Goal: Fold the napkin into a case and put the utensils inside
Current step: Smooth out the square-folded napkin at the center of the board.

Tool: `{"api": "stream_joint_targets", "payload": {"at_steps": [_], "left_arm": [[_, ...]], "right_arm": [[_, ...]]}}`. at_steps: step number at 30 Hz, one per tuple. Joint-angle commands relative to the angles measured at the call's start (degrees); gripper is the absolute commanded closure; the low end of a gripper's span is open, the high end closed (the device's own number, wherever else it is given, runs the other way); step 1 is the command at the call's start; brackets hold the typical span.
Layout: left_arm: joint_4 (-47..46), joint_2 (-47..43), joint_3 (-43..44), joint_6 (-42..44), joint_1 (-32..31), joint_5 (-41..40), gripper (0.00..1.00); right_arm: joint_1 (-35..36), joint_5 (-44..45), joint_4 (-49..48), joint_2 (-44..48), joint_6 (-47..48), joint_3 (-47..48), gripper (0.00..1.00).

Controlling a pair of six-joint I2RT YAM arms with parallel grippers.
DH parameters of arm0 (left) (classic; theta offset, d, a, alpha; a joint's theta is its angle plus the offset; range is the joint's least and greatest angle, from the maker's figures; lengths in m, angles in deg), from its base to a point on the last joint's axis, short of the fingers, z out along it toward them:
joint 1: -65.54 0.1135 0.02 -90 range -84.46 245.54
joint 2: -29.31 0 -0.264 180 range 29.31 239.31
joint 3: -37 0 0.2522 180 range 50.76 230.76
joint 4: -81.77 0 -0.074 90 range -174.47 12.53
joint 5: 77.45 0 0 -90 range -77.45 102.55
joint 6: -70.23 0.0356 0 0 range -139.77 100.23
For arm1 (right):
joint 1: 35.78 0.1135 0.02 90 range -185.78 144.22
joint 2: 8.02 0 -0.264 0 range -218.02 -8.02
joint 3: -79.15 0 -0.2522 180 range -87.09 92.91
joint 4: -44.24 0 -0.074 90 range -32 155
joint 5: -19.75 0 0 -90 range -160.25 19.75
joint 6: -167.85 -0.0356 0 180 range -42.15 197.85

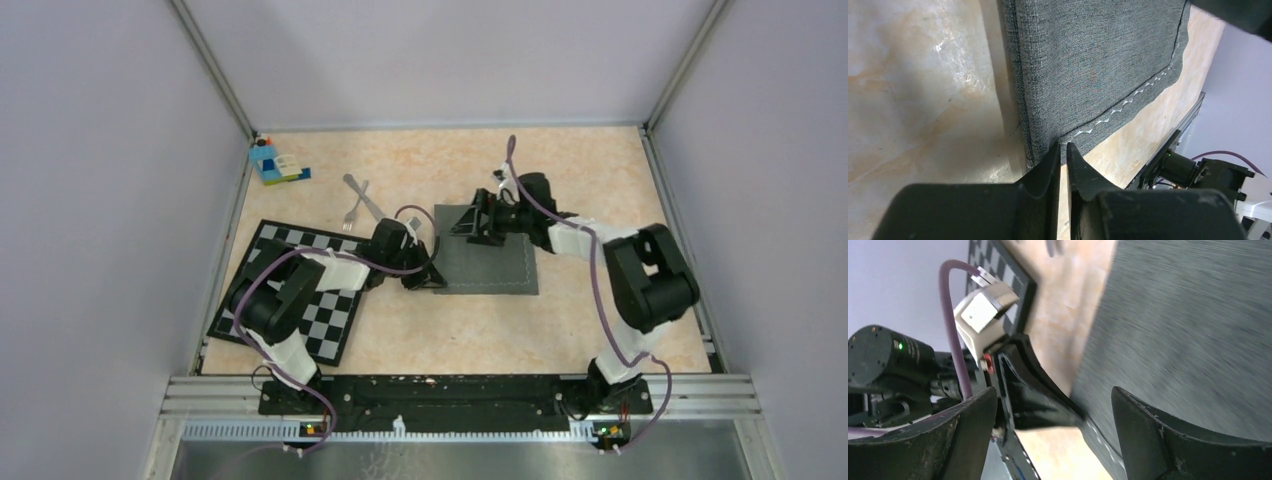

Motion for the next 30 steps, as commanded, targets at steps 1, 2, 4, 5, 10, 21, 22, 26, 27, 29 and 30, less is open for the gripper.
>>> {"api": "stream_joint_targets", "payload": {"at_steps": [1,2,4,5,10,21,22,26,27,29,30], "left_arm": [[-1.3,1.7,-2.8,-1.2,0.2,-1.3,0.87],[-1.5,1.6,-3.0,-1.4,0.2,-1.7,0.87],[-1.5,1.2,-3.6,-1.5,0.2,-2.4,0.88],[-1.6,1.0,-3.9,-1.5,0.2,-2.6,0.88],[-2.2,0.8,-5.0,-2.0,0.2,-3.1,0.9],[-1.2,0.2,-6.7,-3.2,0.2,-4.0,0.93],[-1.2,0.1,-6.8,-3.3,0.2,-4.0,0.93],[-1.6,0.1,-7.3,-3.5,0.2,-4.0,0.93],[-1.9,0.1,-7.6,-3.5,0.2,-4.0,0.93],[-2.2,0.1,-8.2,-3.6,0.2,-3.8,0.93],[-2.1,0.0,-8.3,-3.5,0.2,-4.0,0.94]], "right_arm": [[5.1,-5.8,-19.3,-10.0,-14.0,4.4,0.17],[5.6,-5.5,-22.2,-12.0,-16.2,4.8,0.18],[6.5,-5.3,-24.2,-15.9,-17.8,6.3,0.23],[7.1,-5.3,-24.2,-17.4,-18.1,7.3,0.24],[8.7,-4.1,-28.1,-23.3,-21.1,8.8,0.27],[6.8,0.5,-22.1,-32.6,-16.9,20.0,0.3],[6.4,0.5,-21.6,-33.9,-16.7,21.2,0.3],[5.0,0.3,-18.0,-38.6,-15.6,27.2,0.3],[4.7,0.0,-17.4,-40.0,-15.4,28.9,0.3],[4.2,-1.3,-17.2,-43.1,-16.3,32.3,0.3],[3.9,-1.8,-17.0,-44.8,-16.7,34.3,0.3]]}}
